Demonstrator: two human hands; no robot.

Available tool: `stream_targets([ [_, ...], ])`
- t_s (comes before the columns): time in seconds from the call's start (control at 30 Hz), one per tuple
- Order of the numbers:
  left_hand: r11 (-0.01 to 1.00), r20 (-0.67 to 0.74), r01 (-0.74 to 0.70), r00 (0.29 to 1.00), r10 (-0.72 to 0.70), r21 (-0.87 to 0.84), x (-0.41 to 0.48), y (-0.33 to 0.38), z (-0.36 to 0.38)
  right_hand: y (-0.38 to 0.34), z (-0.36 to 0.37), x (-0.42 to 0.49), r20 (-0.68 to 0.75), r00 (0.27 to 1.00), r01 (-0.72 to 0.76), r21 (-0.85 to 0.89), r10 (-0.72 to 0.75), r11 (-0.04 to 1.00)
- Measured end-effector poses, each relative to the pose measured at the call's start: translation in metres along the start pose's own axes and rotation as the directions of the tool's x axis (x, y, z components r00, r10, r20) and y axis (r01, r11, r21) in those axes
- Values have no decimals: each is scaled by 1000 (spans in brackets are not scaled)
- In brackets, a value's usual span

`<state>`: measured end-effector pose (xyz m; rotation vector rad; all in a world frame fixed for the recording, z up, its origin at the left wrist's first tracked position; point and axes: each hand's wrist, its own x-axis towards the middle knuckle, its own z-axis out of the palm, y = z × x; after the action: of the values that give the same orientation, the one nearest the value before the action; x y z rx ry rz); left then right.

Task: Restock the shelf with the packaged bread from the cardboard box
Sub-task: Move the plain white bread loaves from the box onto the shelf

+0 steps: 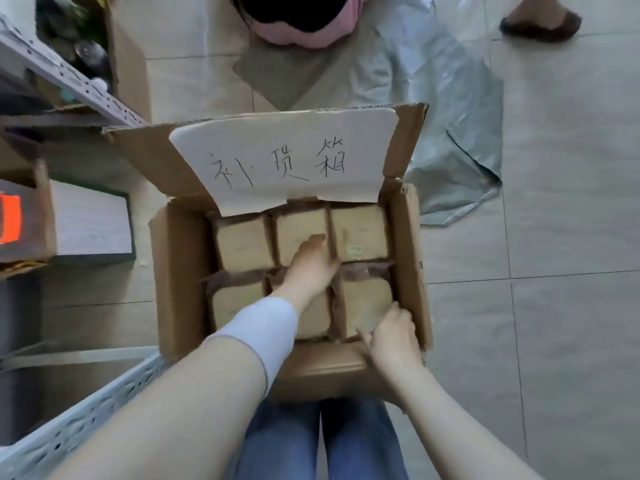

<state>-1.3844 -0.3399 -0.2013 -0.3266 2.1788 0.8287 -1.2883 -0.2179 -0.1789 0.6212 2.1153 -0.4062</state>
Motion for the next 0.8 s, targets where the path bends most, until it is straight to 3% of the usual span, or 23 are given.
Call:
stream_targets([
  [0.1,983,-105,23,994,-43,-182,46,15,18,-4,16,30,20,997,-79,79,77,994],
  [0.2,980,-238,43,967,-90,-195,68,26,33,-6,28,44,14,989,-149,120,148,982],
  [0.3,975,-281,93,948,-149,-203,73,37,44,-5,30,50,17,985,-172,154,171,973],
  [0.47,911,-228,140,943,-242,-388,78,40,42,-2,25,44,-71,987,-131,144,142,981],
  [0.6,912,-226,139,944,-240,-387,74,34,32,-5,22,35,-129,983,-112,135,130,984],
  [0.73,896,-69,172,973,-218,-410,73,24,18,1,15,24,-133,990,-49,64,57,997],
  [0.8,885,-7,149,986,-169,-442,68,18,12,5,9,18,-106,994,8,116,4,993],
])
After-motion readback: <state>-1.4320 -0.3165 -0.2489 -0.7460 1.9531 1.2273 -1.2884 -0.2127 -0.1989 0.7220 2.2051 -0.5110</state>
